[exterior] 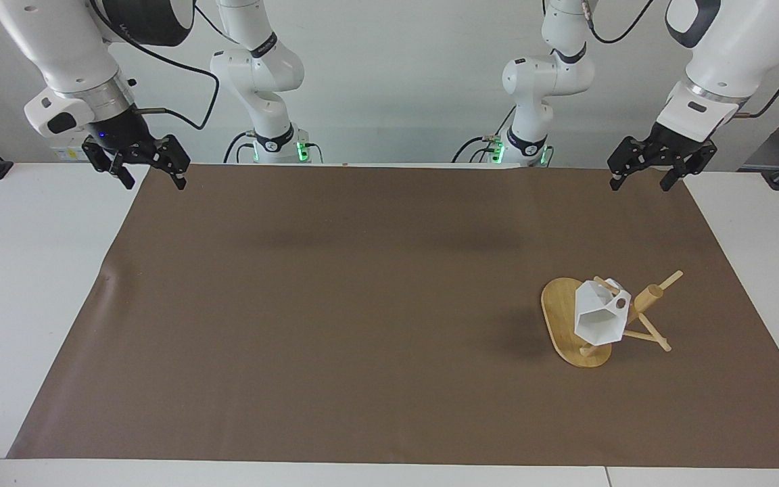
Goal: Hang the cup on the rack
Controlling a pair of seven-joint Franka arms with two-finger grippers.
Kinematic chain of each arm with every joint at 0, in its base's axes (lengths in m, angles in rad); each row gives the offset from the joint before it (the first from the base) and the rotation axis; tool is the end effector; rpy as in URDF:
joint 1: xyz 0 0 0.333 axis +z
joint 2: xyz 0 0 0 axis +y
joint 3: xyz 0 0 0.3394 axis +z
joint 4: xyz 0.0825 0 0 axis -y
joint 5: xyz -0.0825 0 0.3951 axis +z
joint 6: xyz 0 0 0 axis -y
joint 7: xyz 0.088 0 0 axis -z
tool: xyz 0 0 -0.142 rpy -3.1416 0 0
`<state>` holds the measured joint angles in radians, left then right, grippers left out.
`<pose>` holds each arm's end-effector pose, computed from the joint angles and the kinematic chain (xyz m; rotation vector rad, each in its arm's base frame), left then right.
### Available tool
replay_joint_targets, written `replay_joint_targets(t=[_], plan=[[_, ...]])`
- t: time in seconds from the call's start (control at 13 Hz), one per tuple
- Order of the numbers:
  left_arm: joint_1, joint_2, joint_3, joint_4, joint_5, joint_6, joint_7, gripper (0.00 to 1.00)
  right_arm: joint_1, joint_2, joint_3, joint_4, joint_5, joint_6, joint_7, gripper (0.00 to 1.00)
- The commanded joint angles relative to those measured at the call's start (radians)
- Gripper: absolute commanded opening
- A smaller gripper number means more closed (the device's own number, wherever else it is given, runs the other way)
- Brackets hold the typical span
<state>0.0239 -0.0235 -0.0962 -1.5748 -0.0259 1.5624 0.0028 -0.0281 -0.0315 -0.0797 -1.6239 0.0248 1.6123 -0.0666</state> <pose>0.5558 -0.0446 0.6234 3.1153 -0.1176 0.0158 0.5564 -0.0574 0.6085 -3.1153 0.0654 -0.0344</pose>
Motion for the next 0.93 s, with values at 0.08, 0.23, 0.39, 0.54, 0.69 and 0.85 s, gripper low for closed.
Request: replay_joint_targets(t=[0.08,0.23,0.39,0.54,0.69,0.85], plan=[[0.022,0.004,-0.008,-0.007,-0.008,0.022,0.033,1.00,0.001,-0.015,0.005,-0.010,-0.011,-0.006,0.017,1.00],[0.027,0.004,-0.002,-0.008,-0.012,0.022,0.034,1.00,0.001,-0.015,0.005,-0.010,-0.011,-0.006,0.017,1.00],[0.025,0.004,-0.002,-0.008,-0.012,0.022,0.034,1.00,0.001,-0.015,0.005,-0.010,-0.011,-0.006,0.017,1.00],[0.025,0.004,-0.002,-0.010,-0.020,0.022,0.034,1.00,0.001,-0.015,0.005,-0.010,-0.011,-0.006,0.017,1.00],[0.025,0.004,-0.002,-0.010,-0.025,0.024,0.034,1.00,-0.001,-0.015,0.005,-0.011,-0.011,-0.006,0.017,1.00],[0.025,0.004,-0.002,-0.010,-0.025,0.024,0.034,1.00,-0.001,-0.015,0.005,-0.010,-0.011,-0.006,0.017,1.00]])
